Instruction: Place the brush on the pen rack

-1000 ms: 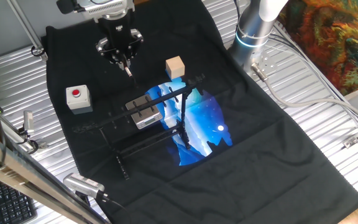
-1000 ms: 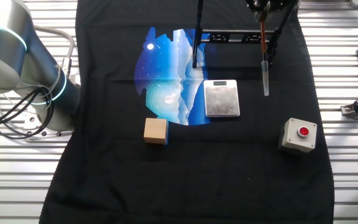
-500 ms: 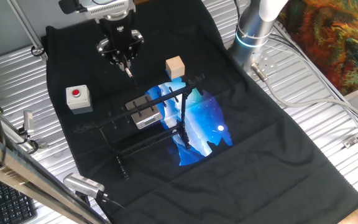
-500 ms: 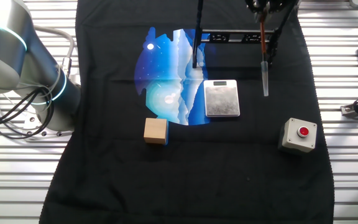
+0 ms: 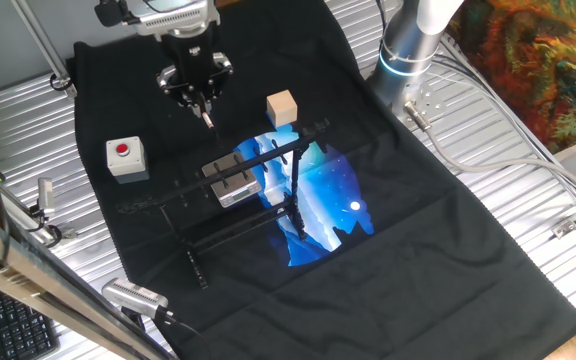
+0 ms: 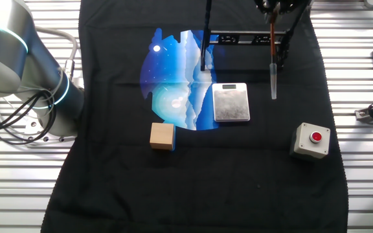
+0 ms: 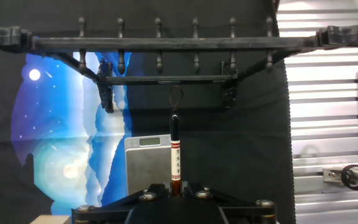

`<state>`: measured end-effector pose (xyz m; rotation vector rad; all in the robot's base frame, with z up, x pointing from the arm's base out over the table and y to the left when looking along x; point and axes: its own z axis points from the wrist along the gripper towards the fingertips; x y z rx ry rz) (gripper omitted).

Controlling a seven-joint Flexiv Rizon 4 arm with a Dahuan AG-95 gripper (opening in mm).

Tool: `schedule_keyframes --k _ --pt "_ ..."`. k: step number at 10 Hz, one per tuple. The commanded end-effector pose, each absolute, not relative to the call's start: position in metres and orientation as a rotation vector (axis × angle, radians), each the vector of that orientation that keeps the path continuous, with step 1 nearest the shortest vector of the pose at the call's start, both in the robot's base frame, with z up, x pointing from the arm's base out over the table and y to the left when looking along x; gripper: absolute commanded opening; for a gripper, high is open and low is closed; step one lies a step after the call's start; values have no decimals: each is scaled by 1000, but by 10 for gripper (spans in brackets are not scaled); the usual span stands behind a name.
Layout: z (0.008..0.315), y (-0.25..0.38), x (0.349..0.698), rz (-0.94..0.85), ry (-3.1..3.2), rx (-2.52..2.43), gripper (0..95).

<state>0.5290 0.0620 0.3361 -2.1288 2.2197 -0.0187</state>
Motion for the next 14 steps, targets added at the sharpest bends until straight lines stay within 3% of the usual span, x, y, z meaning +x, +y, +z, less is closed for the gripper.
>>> schedule_keyframes --k 1,14 --pt "336 63 528 -16 2221 -2128 0" --pt "326 71 525 -35 2265 -2067 0"
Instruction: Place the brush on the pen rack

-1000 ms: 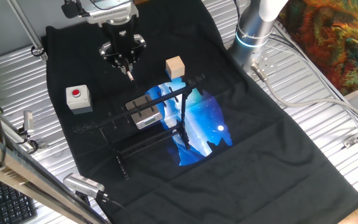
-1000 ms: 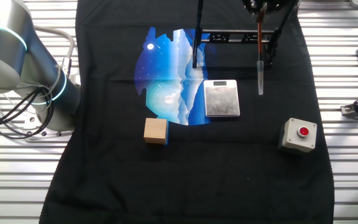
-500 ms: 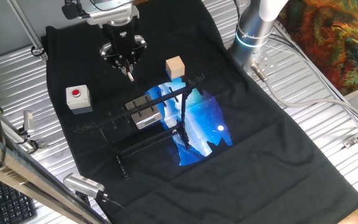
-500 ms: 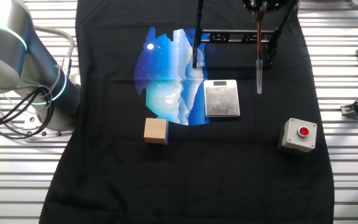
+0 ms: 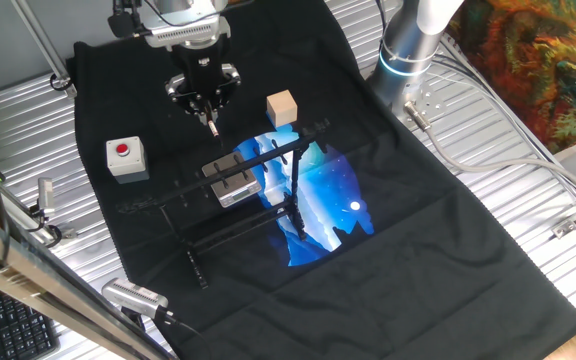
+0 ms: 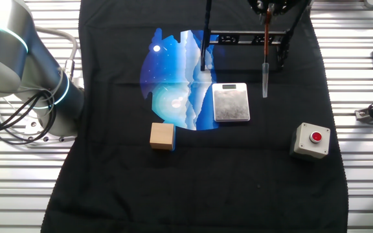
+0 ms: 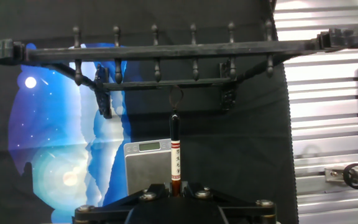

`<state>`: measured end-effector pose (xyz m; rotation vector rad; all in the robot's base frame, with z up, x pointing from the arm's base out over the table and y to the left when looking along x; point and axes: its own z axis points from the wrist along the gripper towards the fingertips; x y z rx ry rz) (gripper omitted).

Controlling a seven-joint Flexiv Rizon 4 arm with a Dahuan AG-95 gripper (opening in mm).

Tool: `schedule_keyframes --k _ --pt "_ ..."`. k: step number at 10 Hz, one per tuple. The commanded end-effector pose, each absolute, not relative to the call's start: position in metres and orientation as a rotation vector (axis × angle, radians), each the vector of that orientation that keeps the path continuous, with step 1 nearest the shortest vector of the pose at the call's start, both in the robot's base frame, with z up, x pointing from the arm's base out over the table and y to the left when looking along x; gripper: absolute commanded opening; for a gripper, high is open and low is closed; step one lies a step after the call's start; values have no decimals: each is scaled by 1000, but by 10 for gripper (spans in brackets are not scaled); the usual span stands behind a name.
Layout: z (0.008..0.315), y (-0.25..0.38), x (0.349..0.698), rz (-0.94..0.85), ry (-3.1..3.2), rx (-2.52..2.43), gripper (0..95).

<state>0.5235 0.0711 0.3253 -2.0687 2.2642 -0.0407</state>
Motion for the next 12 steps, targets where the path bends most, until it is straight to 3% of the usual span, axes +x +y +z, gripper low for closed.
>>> schedule_keyframes --k 1,12 --pt "326 71 525 -33 2270 -2055 0" --pt "325 76 521 -35 2229 -2100 0"
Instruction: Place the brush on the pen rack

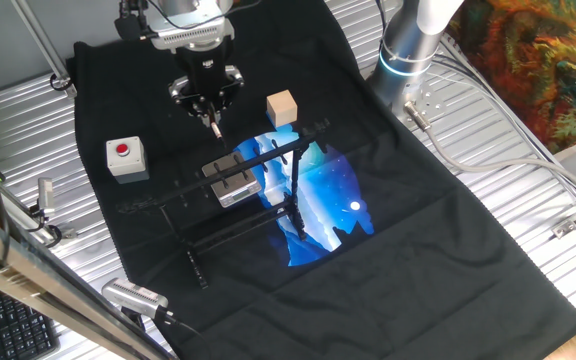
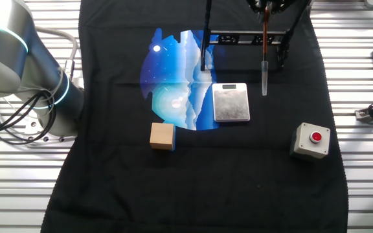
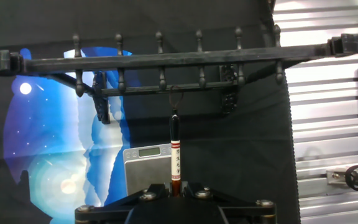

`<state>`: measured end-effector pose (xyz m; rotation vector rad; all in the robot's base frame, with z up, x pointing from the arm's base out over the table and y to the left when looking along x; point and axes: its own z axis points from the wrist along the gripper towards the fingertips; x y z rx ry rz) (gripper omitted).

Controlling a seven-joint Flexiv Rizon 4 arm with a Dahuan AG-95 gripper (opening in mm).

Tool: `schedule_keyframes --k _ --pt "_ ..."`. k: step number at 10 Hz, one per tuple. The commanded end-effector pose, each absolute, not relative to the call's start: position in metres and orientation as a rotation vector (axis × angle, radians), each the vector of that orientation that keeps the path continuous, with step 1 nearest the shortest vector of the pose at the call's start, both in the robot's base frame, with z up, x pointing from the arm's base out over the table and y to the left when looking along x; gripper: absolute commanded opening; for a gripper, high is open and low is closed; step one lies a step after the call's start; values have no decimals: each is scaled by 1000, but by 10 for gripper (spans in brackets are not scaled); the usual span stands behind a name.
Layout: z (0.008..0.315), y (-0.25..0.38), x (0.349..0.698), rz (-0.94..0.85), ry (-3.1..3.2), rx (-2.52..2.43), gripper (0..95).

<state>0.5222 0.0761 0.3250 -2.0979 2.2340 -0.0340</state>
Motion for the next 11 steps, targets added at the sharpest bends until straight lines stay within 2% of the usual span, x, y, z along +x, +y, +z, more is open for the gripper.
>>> schedule_keyframes --k 1,11 --pt "325 76 521 -37 2232 -2100 0" --pt "329 69 535 -31 2212 -2119 0"
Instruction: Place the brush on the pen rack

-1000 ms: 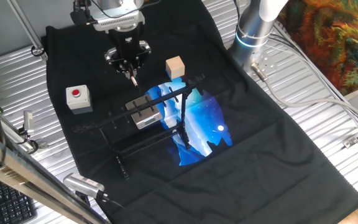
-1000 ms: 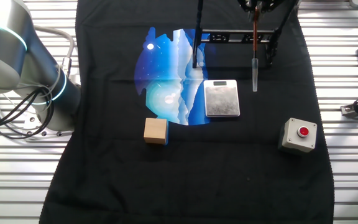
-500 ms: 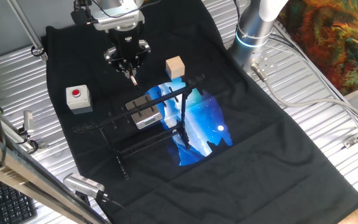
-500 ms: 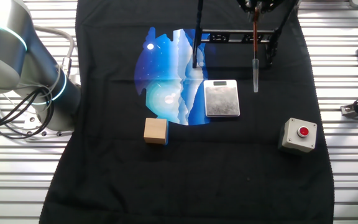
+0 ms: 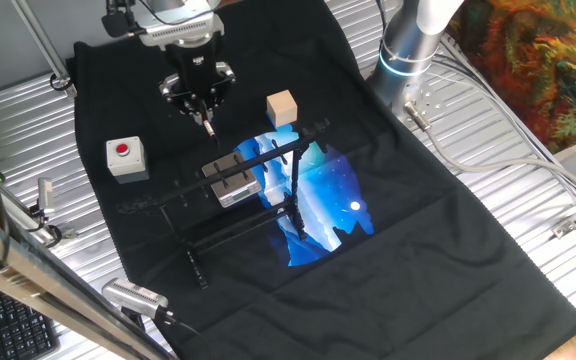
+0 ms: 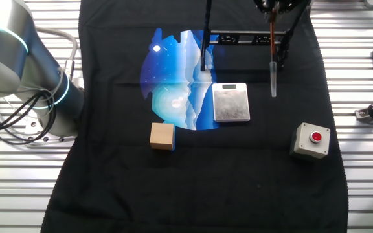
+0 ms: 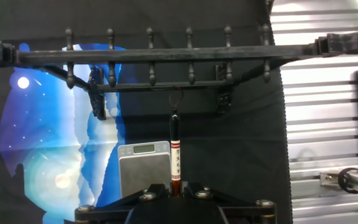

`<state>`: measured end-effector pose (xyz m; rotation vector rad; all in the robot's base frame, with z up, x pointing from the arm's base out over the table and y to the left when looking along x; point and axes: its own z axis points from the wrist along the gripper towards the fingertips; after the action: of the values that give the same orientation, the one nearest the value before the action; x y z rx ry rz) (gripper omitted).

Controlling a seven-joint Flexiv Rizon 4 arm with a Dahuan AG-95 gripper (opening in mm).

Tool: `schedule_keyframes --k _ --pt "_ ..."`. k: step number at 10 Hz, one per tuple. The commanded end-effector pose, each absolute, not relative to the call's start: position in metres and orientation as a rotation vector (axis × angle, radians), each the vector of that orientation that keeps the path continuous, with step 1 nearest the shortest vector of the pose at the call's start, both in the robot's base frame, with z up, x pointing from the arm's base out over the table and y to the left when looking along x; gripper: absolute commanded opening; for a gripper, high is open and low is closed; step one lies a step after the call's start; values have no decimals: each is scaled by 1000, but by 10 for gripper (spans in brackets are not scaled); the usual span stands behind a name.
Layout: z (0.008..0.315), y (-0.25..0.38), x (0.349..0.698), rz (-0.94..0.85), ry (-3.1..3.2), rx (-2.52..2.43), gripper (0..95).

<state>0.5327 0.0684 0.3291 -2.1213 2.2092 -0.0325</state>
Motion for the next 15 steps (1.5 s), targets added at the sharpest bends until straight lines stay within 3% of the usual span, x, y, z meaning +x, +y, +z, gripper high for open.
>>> schedule_keyframes --k 1,5,15 --pt "328 70 538 -32 2217 -2116 0" --pt "316 71 541 -20 2212 -2109 0" --pt "323 72 541 -14 2229 -2103 0"
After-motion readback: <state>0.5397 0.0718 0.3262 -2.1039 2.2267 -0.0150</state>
